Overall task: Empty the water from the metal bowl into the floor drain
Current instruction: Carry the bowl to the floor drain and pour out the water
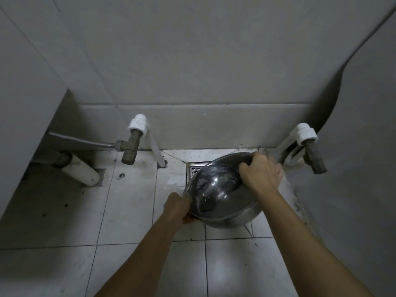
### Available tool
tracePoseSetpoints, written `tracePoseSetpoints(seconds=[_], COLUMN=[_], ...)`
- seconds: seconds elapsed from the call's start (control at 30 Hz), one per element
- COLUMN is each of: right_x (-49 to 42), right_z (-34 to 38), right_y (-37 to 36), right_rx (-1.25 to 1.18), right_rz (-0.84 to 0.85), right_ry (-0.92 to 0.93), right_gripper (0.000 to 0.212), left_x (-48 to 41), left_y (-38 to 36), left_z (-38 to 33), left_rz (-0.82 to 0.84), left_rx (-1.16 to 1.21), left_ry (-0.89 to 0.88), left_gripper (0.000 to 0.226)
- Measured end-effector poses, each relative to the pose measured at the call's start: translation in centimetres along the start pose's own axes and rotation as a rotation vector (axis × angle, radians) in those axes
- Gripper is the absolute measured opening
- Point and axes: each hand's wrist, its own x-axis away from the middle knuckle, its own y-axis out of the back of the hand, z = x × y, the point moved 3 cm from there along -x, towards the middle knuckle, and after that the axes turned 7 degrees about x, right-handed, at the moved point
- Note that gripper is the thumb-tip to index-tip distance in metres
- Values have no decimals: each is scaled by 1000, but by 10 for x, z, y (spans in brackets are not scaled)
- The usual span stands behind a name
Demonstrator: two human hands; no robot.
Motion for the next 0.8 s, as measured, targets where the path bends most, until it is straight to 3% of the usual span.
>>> tracePoseSetpoints(seconds=[0.53,0.67,0.73,0.8], right_x=[6,10,12,15], right_z=[24,33,37,42], right_y=[11,11,11,12], right_rx=[20,55,72,76], right_rz=[-84,-103,-103,-103], right_ry=[139,188,210,233], right_gripper=[34,35,37,39], left_x=[4,5,9,12], left_y=[-11,-12,-12,-12], left_z=[-4,-3,-2,-1], left_rz=[101,127,137,153], left_rx=[230,309,340,369], left_ry=[131,159,188,210], left_gripper=[44,33,15,17])
